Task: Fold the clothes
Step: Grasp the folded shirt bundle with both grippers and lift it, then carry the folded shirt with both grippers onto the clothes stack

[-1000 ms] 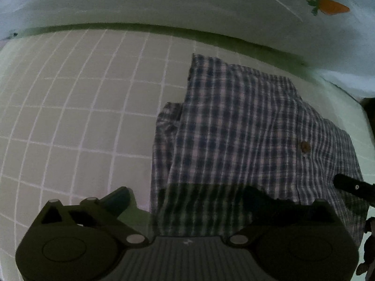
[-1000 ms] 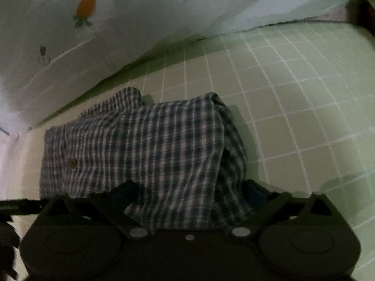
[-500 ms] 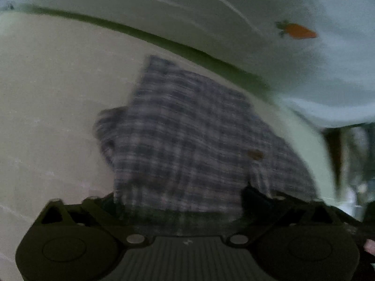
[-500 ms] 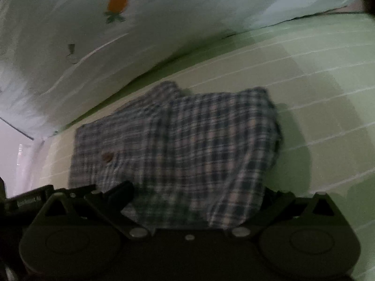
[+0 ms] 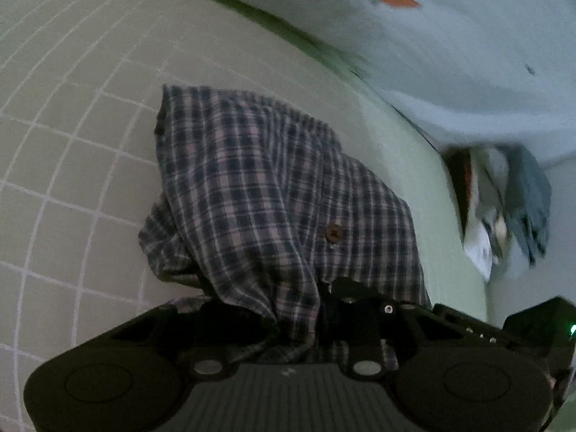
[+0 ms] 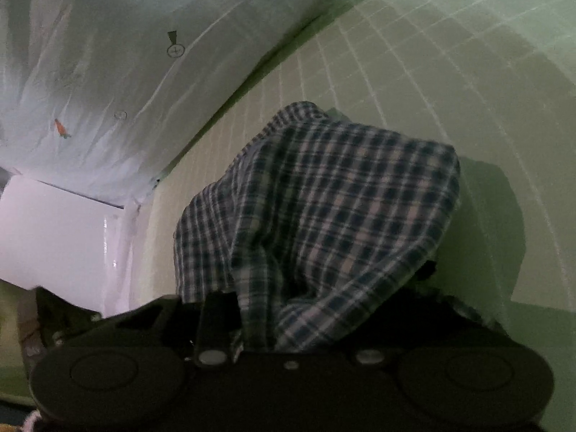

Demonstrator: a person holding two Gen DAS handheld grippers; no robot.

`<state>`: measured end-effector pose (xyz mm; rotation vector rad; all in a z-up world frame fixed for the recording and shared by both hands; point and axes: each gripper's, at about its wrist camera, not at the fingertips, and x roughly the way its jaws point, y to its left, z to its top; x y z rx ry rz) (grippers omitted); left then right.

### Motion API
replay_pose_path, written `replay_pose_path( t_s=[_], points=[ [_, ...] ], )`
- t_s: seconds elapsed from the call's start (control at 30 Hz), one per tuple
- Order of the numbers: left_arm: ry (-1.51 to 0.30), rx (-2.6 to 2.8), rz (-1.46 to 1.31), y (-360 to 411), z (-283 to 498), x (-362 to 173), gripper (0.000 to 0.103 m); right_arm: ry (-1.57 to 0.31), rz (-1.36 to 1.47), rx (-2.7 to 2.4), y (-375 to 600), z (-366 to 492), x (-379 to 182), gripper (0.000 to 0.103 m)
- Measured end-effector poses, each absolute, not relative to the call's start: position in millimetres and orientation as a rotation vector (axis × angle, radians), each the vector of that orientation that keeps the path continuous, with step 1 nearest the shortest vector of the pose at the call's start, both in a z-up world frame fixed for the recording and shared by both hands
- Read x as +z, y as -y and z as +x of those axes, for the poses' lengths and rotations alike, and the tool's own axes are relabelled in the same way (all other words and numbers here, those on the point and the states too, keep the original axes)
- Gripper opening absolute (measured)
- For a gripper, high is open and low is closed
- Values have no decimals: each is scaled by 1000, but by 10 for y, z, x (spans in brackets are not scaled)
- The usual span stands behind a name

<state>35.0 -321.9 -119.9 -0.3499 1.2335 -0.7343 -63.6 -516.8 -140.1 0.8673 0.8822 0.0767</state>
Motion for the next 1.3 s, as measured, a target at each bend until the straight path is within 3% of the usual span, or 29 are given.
replay_pose_path(
  t_s=[0.4,0.7,1.0,1.3],
  points=[
    [-1267,-990,-252,3409,-432,-1117,33,-763,942,-228,5109,-1856,-1119,34],
    [-1246,-1183,-139,4187,-1036,-994,33,-632,1001,-382,5661,-2714,-990,34],
    [-1107,-1185,-153,5639,-1313,-661,32,-531,986,-361,6881,-3095,-861,34],
    [-859,-1297,-289,7406,-1331,403,33,-378,724,-341,8744,-3142,250,34]
  ],
)
